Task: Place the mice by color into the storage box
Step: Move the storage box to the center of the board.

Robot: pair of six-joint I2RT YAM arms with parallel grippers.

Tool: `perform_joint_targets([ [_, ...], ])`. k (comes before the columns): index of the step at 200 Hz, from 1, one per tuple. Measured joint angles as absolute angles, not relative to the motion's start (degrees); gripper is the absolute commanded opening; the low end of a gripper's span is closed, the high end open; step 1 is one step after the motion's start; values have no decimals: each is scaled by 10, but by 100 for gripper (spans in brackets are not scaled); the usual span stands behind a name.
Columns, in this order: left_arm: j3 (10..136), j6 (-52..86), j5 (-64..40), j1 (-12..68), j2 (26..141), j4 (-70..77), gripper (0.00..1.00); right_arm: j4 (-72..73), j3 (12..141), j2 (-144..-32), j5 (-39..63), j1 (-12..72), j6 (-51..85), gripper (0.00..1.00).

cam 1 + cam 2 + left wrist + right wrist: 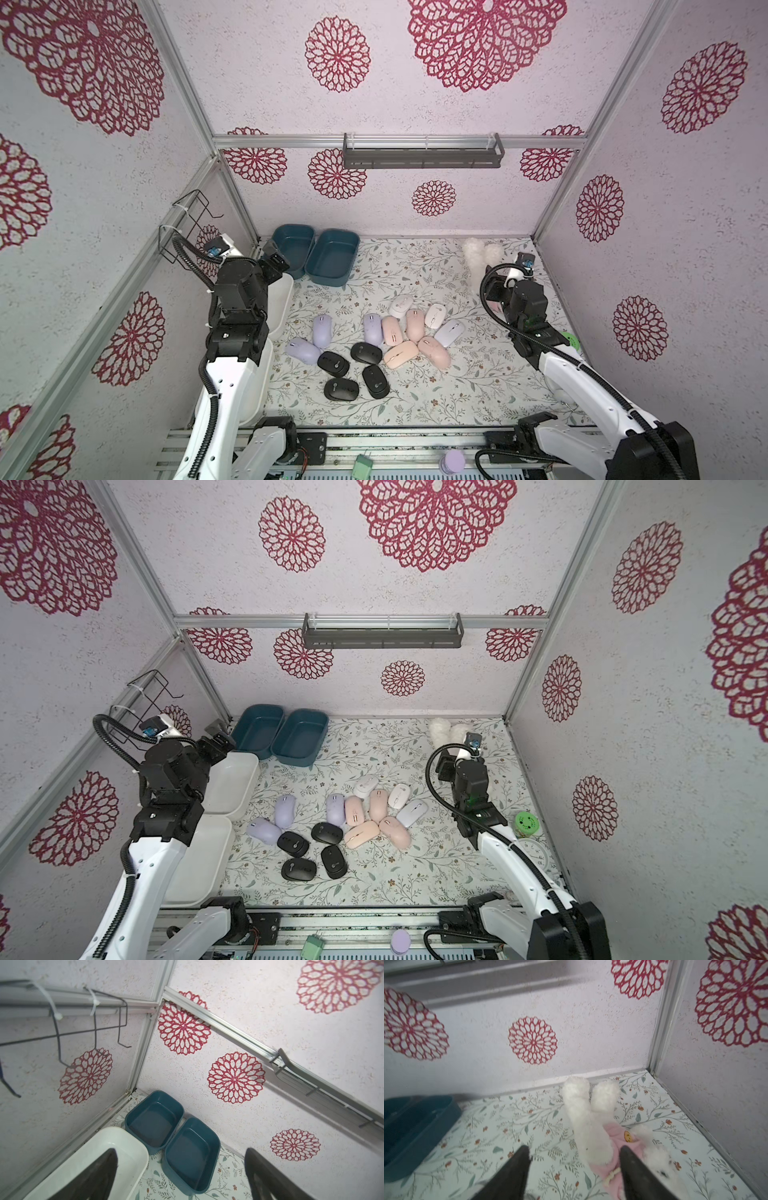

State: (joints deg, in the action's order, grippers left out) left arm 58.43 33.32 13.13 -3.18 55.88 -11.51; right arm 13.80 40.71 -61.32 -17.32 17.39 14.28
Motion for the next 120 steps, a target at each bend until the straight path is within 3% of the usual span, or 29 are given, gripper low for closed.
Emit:
perform_joint_targets([
  [29, 665, 363, 91, -60, 676, -170, 83, 52, 478, -659, -127, 178, 157, 39],
  [120, 1138, 259, 76, 53, 1181, -474, 73, -9, 482, -701, -87, 194, 150, 47],
])
